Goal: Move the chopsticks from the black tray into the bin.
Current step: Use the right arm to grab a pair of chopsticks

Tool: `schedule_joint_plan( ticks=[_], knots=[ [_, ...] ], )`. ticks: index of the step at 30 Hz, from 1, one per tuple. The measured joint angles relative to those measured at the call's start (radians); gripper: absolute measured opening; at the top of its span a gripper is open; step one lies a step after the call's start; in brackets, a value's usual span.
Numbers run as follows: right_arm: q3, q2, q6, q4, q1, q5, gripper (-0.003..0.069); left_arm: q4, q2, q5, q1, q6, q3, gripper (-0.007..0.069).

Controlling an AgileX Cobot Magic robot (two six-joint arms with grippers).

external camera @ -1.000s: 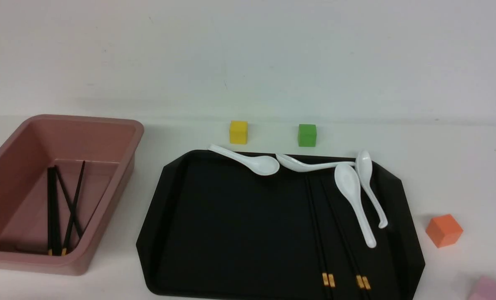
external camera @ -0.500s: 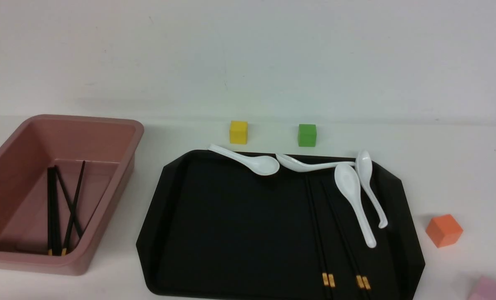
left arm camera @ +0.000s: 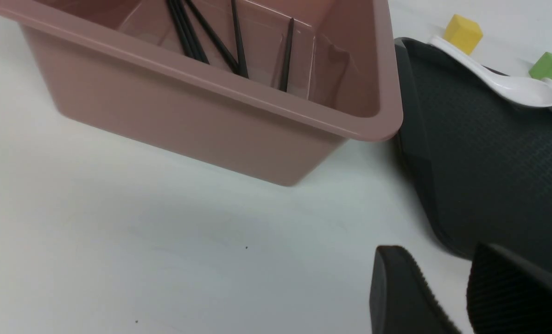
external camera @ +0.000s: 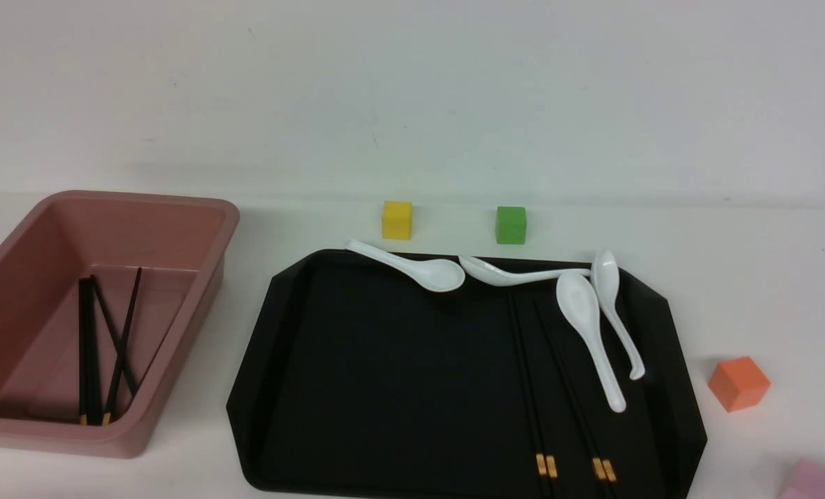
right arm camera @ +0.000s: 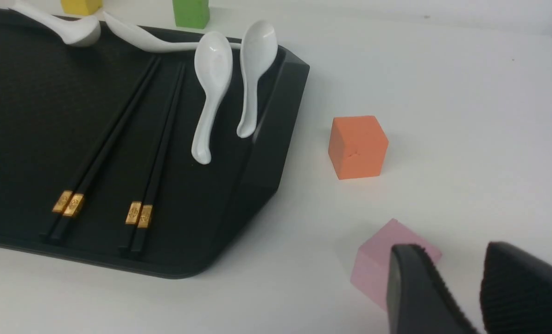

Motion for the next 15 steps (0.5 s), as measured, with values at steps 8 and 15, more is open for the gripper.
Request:
schedule_joint_plan(
  ticks=[8,15],
  knots=[
    [0.0,0.0,0.001,-0.007,0.0,-0.004,0.0239,0.0,0.0,0.0,0.0,0.0,0.0,0.0238],
    [0.002,0.0,0.266,0.339,0.0,-0.024,0.0239,0.0,0.0,0.0,0.0,0.0,0.0,0.0238]
  ],
)
